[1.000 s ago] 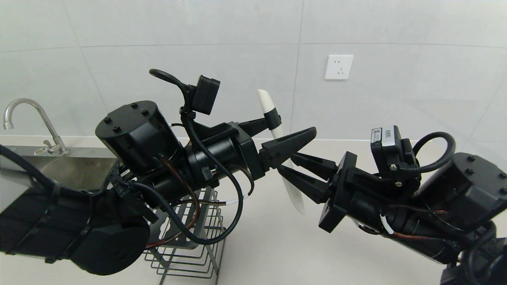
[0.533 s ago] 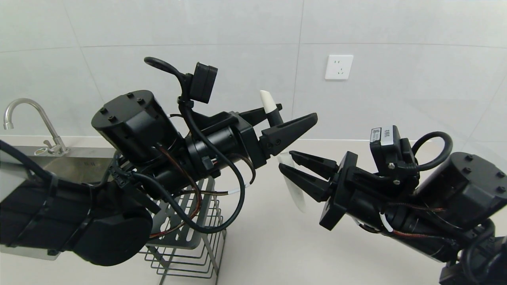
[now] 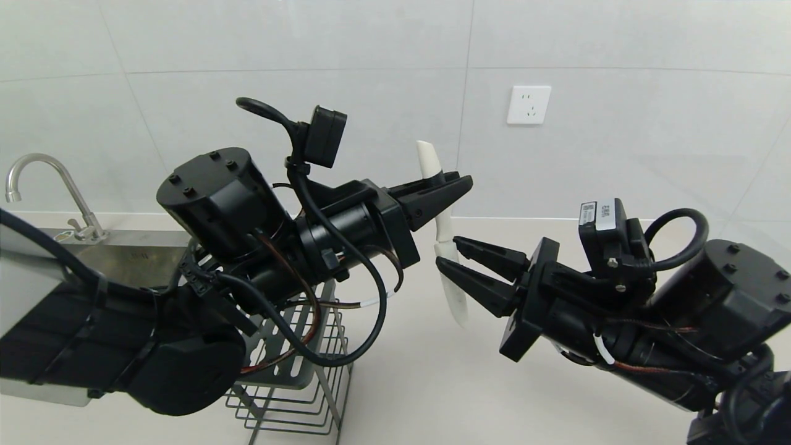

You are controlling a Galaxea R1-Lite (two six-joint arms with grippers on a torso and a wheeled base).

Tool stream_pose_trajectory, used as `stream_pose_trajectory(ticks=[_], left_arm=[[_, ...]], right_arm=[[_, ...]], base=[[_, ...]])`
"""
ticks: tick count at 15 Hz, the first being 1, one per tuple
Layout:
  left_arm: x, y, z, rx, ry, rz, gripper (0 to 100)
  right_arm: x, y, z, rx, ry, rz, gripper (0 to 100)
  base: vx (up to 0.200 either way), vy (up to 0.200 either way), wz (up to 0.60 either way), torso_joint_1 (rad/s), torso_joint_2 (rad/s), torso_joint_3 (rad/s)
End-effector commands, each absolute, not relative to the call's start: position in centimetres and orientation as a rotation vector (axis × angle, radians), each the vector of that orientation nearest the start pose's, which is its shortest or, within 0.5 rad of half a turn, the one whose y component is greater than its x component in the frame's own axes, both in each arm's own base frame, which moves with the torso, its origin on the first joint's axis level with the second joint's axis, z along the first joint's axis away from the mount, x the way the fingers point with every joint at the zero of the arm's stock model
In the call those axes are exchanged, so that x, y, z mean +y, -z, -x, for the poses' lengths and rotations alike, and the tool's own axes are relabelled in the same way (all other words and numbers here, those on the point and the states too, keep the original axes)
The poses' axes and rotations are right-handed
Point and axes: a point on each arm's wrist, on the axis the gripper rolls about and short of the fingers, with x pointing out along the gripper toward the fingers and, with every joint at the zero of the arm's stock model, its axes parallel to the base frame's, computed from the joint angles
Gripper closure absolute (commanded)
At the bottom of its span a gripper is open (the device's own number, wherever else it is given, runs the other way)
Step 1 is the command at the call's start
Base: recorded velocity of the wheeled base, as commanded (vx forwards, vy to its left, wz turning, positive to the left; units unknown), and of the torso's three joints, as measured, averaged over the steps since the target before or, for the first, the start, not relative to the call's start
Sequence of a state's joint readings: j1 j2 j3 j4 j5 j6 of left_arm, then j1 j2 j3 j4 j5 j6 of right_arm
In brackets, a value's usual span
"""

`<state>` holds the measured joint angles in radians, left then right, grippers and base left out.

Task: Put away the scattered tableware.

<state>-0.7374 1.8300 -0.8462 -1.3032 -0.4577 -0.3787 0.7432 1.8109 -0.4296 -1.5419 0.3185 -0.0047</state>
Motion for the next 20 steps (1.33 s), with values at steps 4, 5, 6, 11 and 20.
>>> stream_pose_trajectory(ticks=[4,5,6,11,20], left_arm=[[-22.8,-22.0,-23.8,-0.124,1.23,0.376,100],[-22.7,-21.9,-23.5,-0.12,1.229,0.374,100],[-22.4,-21.9,-23.3,-0.121,1.221,0.373,100],[-20.2,-22.0,-21.0,-0.178,1.132,0.292,100],[-17.4,-23.7,-18.7,-0.251,1.075,0.296,100]], right_arm=[[18.7,-15.3,-19.0,-0.183,-1.064,-0.036,0],[17.3,-15.7,-17.7,-0.186,-1.058,-0.036,0],[15.2,-16.0,-16.4,-0.192,-1.026,-0.036,0],[3.7,-19.3,-8.6,-0.473,-0.628,0.048,0],[0.7,-12.7,3.8,-0.464,-0.303,0.134,100]], base=[[0.0,0.0,0.0,0.0,0.0,0.0],[0.0,0.0,0.0,0.0,0.0,0.0],[0.0,0.0,0.0,0.0,0.0,0.0],[0.0,0.0,0.0,0.0,0.0,0.0],[0.0,0.0,0.0,0.0,0.0,0.0]])
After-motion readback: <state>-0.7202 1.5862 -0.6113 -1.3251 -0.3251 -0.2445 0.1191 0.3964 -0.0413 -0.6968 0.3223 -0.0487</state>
